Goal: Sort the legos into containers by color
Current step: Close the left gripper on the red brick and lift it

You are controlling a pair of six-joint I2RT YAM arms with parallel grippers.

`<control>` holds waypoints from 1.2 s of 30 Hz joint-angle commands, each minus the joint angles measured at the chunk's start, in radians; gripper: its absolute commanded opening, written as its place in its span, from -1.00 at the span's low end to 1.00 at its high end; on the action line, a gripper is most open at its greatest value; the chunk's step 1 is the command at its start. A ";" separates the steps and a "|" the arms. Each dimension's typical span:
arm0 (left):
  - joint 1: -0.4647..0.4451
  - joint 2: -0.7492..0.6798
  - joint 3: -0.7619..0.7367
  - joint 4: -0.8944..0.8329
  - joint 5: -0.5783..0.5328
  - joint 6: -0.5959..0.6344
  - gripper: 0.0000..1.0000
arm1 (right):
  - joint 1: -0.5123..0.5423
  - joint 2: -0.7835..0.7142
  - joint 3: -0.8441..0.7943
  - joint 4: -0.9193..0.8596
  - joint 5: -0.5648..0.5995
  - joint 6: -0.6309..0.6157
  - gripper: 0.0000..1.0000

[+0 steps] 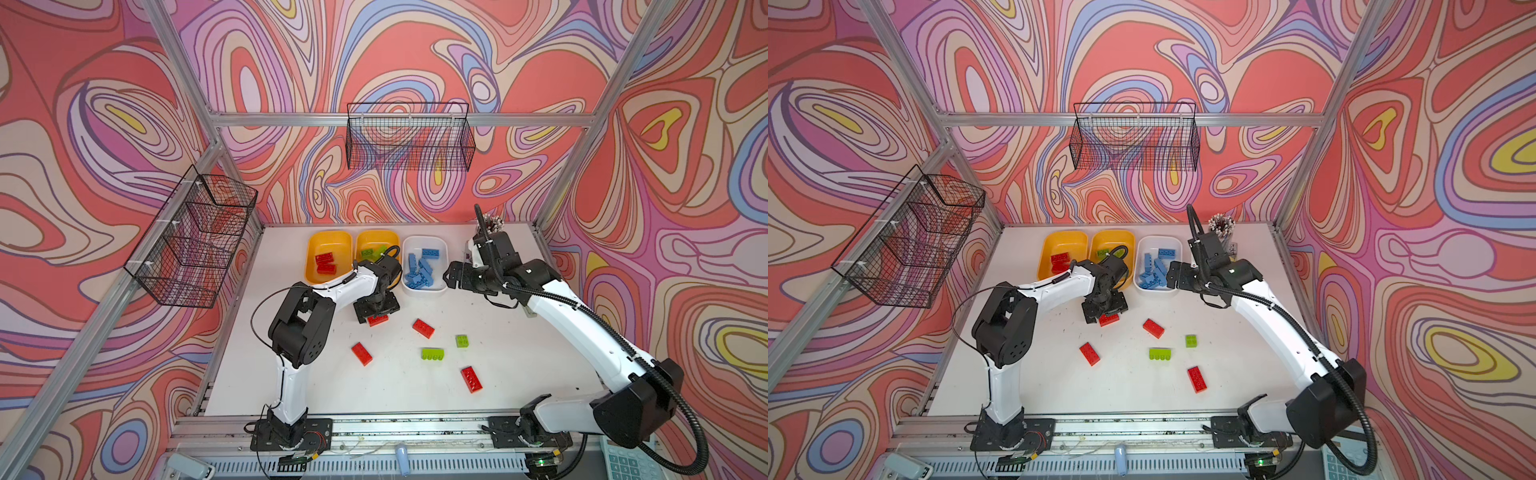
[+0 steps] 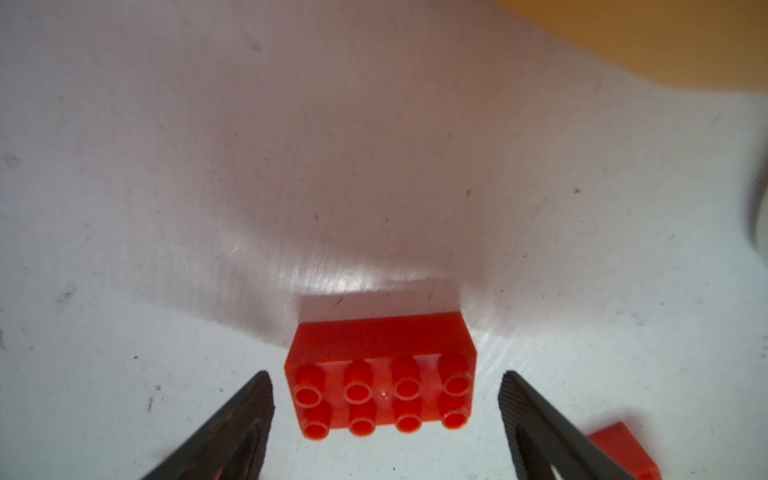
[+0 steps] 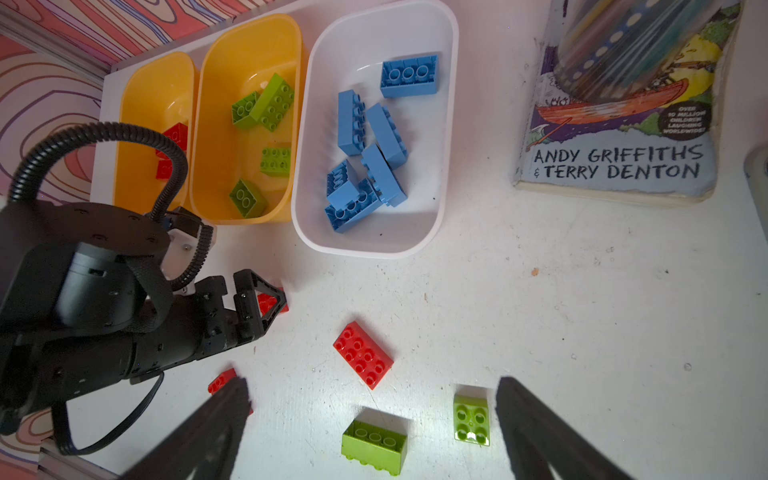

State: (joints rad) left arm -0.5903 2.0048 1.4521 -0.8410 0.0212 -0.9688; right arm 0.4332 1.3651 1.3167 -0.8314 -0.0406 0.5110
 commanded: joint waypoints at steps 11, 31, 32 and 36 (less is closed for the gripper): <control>-0.005 0.048 -0.023 -0.003 -0.016 0.013 0.41 | 0.001 -0.026 0.015 -0.038 0.028 0.023 0.96; 0.053 -0.161 -0.039 -0.107 -0.084 0.081 -0.05 | 0.001 0.065 0.087 0.022 -0.033 0.040 0.97; 0.067 -0.172 -0.029 -0.116 -0.087 0.090 -0.05 | 0.002 0.078 0.098 0.026 -0.034 0.039 0.96; 0.147 -0.196 0.041 -0.148 -0.095 0.135 -0.05 | 0.002 0.129 0.145 0.043 -0.040 0.040 0.96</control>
State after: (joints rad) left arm -0.4915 1.8351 1.4376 -0.9245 -0.0353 -0.8749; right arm 0.4332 1.4635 1.4200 -0.8104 -0.0700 0.5423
